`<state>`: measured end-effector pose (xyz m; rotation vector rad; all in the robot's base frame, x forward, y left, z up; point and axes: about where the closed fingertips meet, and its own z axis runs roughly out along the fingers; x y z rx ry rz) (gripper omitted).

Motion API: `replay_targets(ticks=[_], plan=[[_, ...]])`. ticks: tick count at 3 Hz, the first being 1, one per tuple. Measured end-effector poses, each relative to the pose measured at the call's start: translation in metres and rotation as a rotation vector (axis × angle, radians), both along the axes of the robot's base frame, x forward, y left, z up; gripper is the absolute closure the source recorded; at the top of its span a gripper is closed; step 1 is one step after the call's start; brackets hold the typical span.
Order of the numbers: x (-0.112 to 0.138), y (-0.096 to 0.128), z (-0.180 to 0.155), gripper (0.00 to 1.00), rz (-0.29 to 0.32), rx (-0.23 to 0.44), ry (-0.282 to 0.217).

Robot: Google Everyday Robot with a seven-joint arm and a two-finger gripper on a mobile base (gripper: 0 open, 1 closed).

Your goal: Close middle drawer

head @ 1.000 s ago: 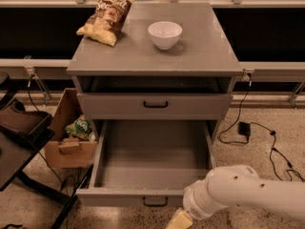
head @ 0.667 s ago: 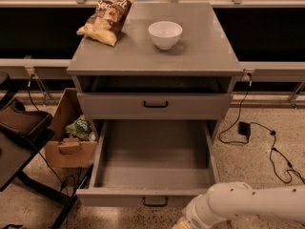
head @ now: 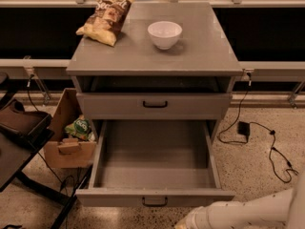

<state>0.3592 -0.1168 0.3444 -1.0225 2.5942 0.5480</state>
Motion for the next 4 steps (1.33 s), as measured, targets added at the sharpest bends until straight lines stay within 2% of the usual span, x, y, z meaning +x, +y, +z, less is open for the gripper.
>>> replay_targets(ticks=[1,2,3,4], plan=[[0.030,0.016,-0.026,1.00,-0.022,0.040,-0.043],[0.068,0.020,-0.026,1.00,-0.023,0.039,-0.132],[0.067,0.020,-0.026,1.00,-0.023,0.039,-0.132],[0.093,0.015,-0.018,1.00,-0.014,0.021,-0.193]])
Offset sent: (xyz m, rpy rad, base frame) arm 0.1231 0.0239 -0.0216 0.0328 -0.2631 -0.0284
